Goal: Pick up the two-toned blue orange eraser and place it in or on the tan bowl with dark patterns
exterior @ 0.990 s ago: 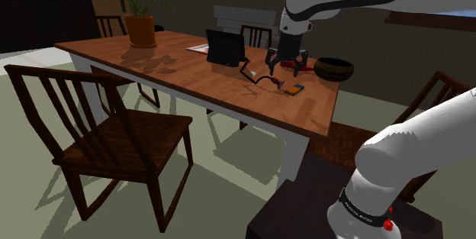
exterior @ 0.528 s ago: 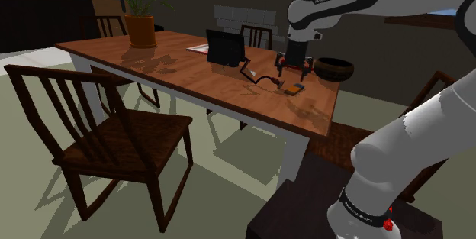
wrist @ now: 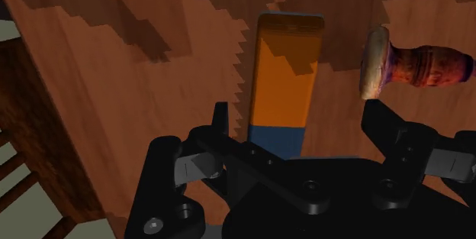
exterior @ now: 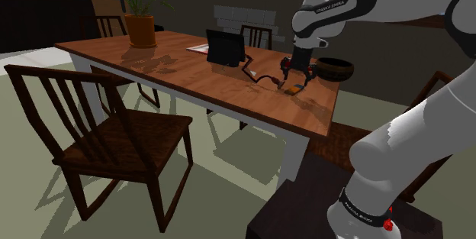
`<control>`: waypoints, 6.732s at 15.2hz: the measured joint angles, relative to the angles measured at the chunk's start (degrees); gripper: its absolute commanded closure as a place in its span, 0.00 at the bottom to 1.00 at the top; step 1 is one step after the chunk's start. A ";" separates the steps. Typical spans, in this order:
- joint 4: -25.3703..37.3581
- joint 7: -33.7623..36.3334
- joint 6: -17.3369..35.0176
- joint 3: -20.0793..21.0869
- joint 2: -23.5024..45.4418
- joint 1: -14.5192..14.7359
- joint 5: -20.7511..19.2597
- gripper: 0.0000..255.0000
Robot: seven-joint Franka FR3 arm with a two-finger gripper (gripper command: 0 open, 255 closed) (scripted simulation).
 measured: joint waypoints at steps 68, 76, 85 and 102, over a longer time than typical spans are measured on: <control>40.97 -21.33 -24.70 -12.98 17.85 -7.17 0.31 1.00; 57.56 -31.73 -28.04 -17.92 31.74 -13.32 4.91 1.00; 48.79 -31.92 -20.76 -17.87 30.19 -12.98 4.34 1.00; 43.44 -31.73 -16.24 -17.76 29.27 -12.68 4.01 0.00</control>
